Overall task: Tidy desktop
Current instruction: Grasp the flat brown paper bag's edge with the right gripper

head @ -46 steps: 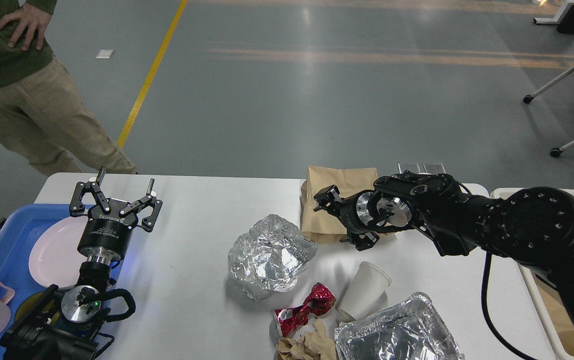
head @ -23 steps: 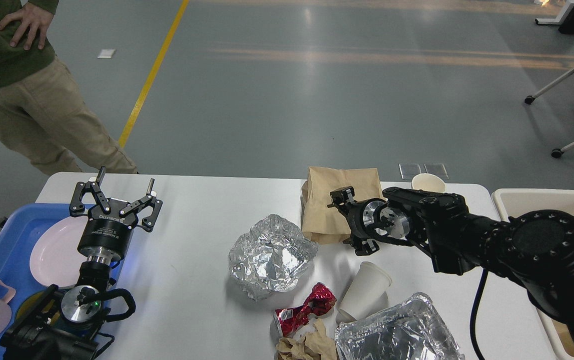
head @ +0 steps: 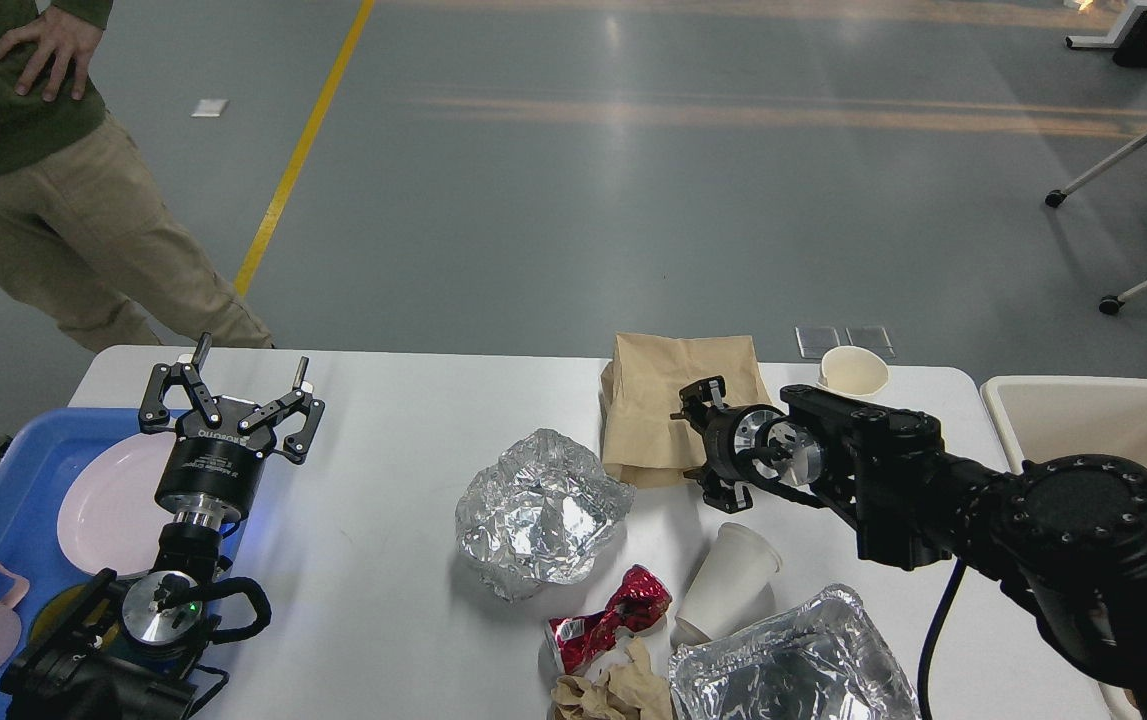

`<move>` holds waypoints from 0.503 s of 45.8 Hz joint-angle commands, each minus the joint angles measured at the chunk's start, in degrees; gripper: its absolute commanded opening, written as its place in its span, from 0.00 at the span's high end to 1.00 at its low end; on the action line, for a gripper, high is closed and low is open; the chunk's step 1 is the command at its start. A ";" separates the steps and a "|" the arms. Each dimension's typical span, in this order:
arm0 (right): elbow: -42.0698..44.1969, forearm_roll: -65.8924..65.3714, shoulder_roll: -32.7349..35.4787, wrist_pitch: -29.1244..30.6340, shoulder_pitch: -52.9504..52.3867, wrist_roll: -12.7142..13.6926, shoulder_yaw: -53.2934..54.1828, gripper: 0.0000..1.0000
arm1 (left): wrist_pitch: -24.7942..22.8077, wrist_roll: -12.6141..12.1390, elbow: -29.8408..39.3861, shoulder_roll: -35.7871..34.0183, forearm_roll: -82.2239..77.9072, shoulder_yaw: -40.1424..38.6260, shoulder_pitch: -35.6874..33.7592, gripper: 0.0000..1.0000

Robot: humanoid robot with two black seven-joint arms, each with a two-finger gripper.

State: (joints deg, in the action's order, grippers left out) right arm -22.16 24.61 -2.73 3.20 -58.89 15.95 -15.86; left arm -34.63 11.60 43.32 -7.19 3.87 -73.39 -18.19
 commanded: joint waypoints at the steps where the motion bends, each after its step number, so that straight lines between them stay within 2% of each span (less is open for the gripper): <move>1: -0.17 0.00 0.09 0.23 -0.26 0.66 -0.05 0.69 | 0.00 0.00 0.01 -0.02 -0.01 0.00 -0.01 0.04; 7: -0.17 -0.09 0.00 0.06 -0.35 0.66 0.04 0.79 | 0.00 0.00 0.01 -0.02 -0.01 0.00 -0.01 0.04; 11: -0.25 -0.09 0.00 0.14 -0.44 0.75 0.04 0.99 | 0.00 0.00 0.01 -0.02 -0.01 0.00 -0.01 0.04; 23: -0.34 -1.14 -0.17 -0.30 -0.79 0.84 -0.23 1.00 | 0.00 0.00 0.01 -0.02 -0.01 0.00 -0.01 0.04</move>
State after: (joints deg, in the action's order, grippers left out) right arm -22.47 23.62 -2.88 3.32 -59.55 16.76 -15.96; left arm -34.63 11.60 43.31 -7.21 3.85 -73.39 -18.19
